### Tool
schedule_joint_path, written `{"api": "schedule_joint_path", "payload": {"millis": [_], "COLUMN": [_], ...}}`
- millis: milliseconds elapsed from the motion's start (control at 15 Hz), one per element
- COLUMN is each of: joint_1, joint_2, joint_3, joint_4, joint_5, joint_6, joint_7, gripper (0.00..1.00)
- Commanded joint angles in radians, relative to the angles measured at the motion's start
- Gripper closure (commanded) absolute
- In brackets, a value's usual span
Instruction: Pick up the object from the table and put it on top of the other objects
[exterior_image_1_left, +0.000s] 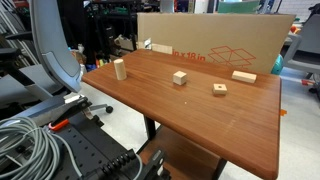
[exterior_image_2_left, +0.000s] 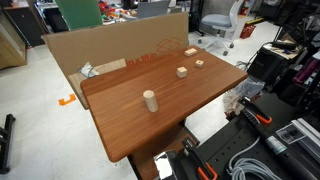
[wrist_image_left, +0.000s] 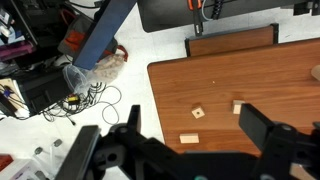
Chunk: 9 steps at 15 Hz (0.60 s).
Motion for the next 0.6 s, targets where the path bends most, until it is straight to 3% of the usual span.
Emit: {"api": "schedule_joint_path", "payload": {"millis": [0, 533], "joint_1": [0.003, 0.031], "joint_2": [0.108, 0.449], "joint_3": [-0.014, -0.082], "joint_4": [0.094, 0.315], "joint_5": [-0.049, -0.123], "joint_6": [-0.050, -0.025], "joint_7": [-0.027, -0.296], "gripper": [0.00, 0.00]}}
